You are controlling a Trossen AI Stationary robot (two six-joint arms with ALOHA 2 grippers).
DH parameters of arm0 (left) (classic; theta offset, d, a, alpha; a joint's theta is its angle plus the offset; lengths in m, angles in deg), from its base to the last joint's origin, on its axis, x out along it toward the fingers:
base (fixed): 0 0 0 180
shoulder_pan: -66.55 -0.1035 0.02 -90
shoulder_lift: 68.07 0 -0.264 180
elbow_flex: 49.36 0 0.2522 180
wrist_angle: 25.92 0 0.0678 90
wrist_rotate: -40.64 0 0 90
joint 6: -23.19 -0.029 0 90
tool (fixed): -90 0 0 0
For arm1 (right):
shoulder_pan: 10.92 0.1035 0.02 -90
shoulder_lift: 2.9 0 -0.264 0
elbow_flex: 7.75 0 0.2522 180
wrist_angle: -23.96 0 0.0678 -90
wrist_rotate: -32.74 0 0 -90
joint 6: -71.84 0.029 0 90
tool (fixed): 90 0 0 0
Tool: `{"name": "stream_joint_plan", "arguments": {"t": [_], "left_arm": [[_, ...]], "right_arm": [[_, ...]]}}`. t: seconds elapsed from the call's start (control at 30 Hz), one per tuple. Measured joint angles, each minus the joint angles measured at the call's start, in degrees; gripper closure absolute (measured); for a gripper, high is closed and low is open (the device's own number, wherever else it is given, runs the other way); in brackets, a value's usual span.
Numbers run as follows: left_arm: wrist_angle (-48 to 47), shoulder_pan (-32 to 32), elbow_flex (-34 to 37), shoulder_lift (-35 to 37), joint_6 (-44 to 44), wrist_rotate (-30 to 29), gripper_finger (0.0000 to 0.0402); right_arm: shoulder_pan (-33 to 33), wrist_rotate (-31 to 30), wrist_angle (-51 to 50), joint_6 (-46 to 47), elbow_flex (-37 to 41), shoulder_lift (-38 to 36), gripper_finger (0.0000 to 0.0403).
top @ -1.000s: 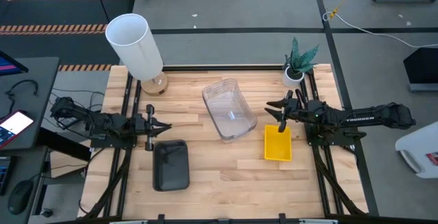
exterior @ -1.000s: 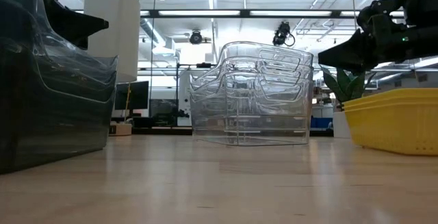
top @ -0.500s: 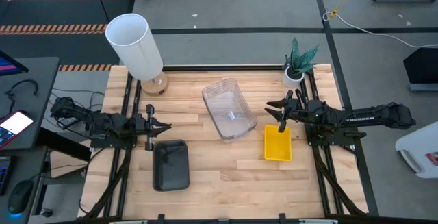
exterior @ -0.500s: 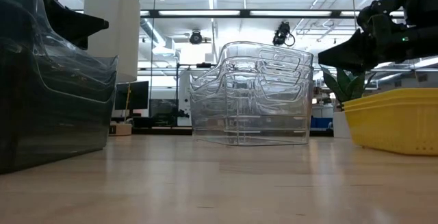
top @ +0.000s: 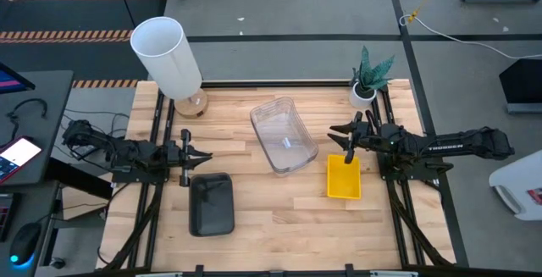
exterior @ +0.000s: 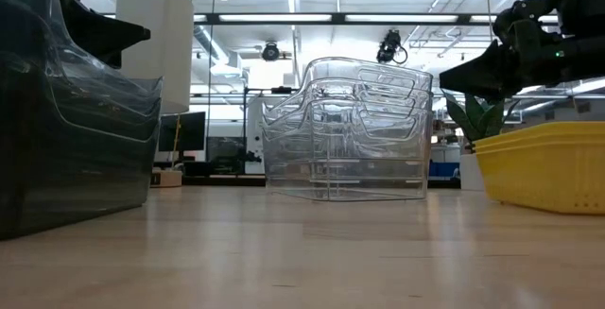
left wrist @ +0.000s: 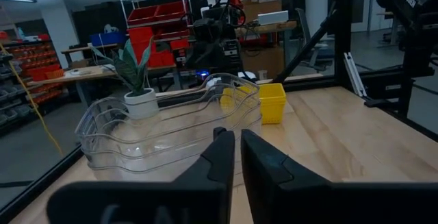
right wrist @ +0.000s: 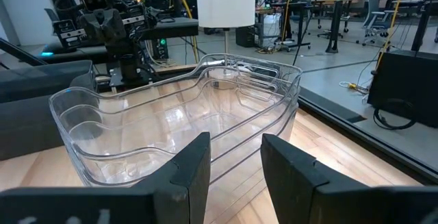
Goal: Stack baskets by color
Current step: Return to Home Position
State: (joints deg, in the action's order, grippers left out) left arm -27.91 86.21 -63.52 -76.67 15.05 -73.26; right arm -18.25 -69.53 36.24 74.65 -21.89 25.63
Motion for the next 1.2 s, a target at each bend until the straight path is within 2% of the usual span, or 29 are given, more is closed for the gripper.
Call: {"name": "stream_joint_plan", "arguments": {"t": [0.27,0.6,1.0,1.2], "left_arm": [[0.00,0.00,0.00,0.00,0.00,0.00,0.0378],[0.00,0.00,0.00,0.00,0.00,0.00,0.0366],[0.00,0.00,0.00,0.00,0.00,0.00,0.0378],[0.00,0.00,0.00,0.00,0.00,0.00,0.0371]], "right_arm": [[0.00,0.00,-0.01,0.02,0.00,-0.02,0.0268],[0.00,-0.01,-0.01,0.02,0.00,0.00,0.0268],[0.00,0.00,-0.02,0.01,0.00,0.00,0.0268],[0.00,-0.02,-0.01,0.01,0.00,-0.01,0.0268]]}}
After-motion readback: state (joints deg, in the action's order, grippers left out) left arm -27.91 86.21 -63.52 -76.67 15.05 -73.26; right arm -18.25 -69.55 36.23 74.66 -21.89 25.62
